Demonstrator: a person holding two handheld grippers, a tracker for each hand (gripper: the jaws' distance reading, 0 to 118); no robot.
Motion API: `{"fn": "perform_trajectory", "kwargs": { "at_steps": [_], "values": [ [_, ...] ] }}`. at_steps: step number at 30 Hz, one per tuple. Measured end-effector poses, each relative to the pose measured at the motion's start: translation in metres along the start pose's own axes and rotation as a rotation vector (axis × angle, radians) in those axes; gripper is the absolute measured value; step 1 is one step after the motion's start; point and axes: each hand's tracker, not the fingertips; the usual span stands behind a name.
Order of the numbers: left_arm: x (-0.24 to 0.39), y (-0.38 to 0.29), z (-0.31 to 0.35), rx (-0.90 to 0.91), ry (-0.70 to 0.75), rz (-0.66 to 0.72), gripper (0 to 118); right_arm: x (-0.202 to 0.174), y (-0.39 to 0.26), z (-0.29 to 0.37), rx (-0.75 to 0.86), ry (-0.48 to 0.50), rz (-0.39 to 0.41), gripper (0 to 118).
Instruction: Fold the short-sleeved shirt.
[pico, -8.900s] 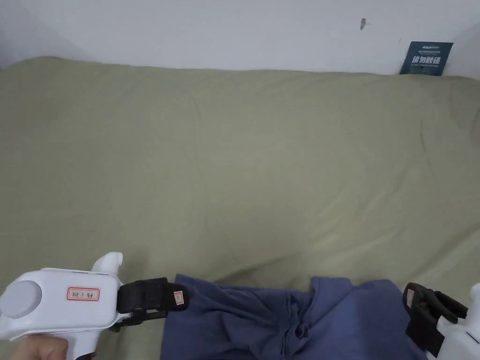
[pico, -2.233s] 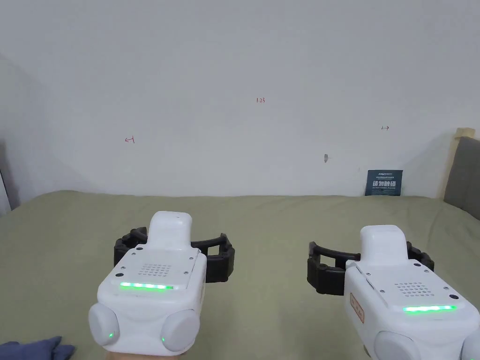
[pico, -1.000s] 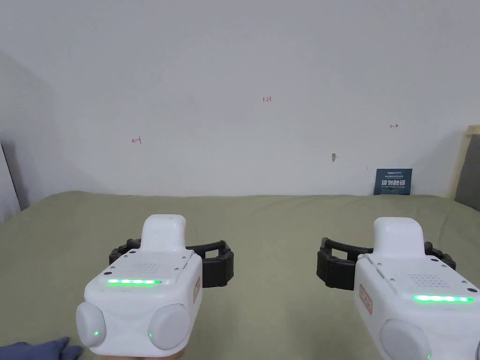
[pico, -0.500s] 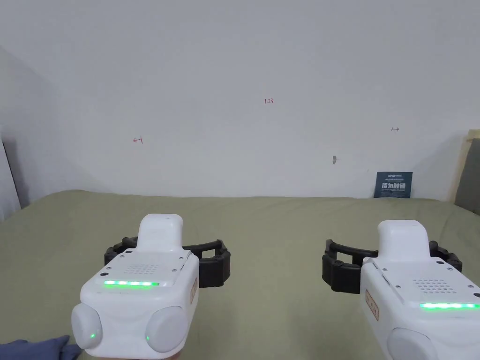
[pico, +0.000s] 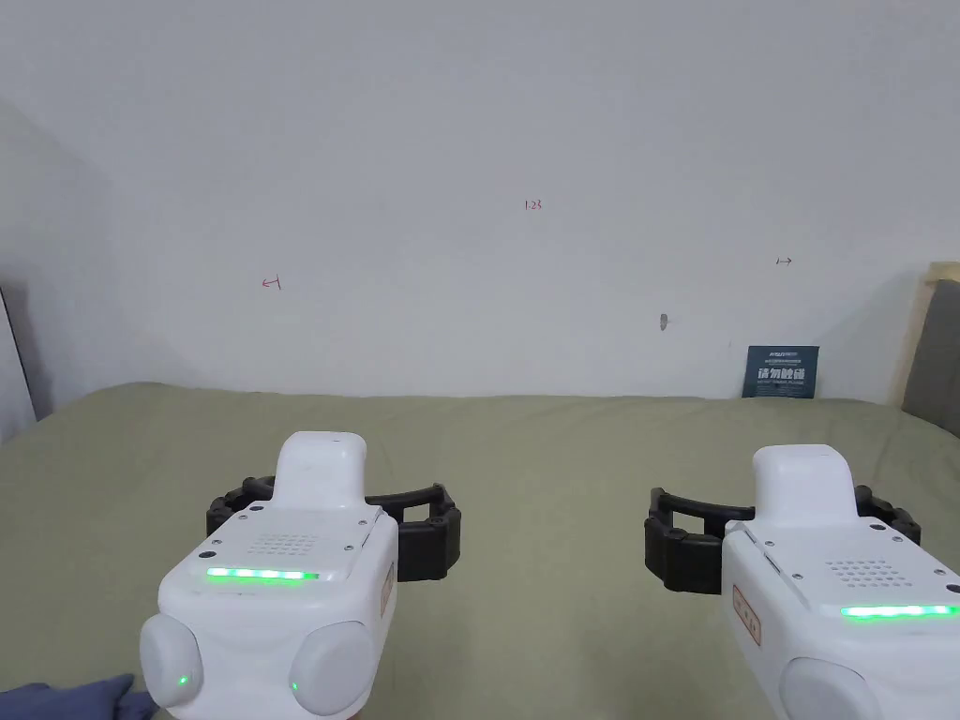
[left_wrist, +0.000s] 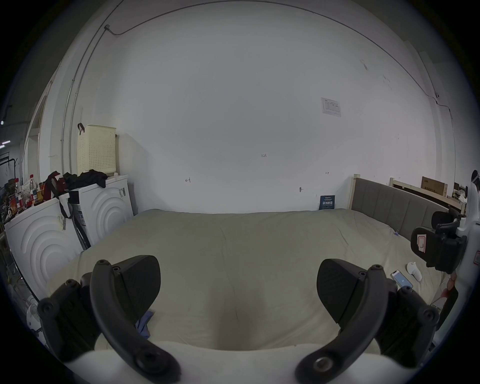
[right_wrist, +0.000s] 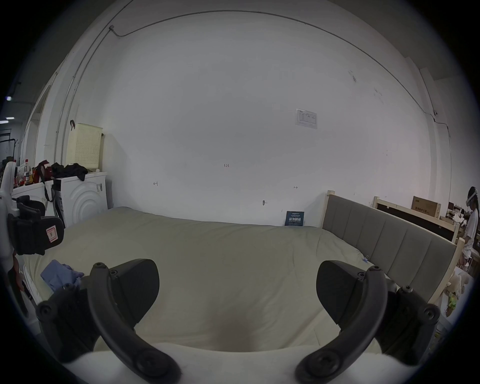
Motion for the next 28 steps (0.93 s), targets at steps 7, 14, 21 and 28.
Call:
{"fn": "perform_trajectory", "kwargs": {
  "at_steps": [7, 14, 21, 28],
  "values": [
    [-0.0013, 0.0004, 0.0002, 0.002, 0.007, 0.012, 118, 0.0036, -0.0013, -0.0026, -0.01, -0.011, -0.011, 118],
    [0.0006, -0.0017, -0.0005, -0.007, 0.006, 0.01, 118, 0.0023, -0.0016, -0.0017, -0.006, -0.006, -0.001, 118],
    [0.003, -0.0017, 0.0018, 0.001, 0.005, 0.005, 118, 0.0012, -0.0039, -0.0001, -0.015, -0.006, 0.003, 118],
    [0.0053, -0.0041, 0.003, -0.002, 0.013, -0.013, 118, 0.0027, -0.0076, 0.0018, -0.025, -0.011, 0.005, 118]
  ]
}}
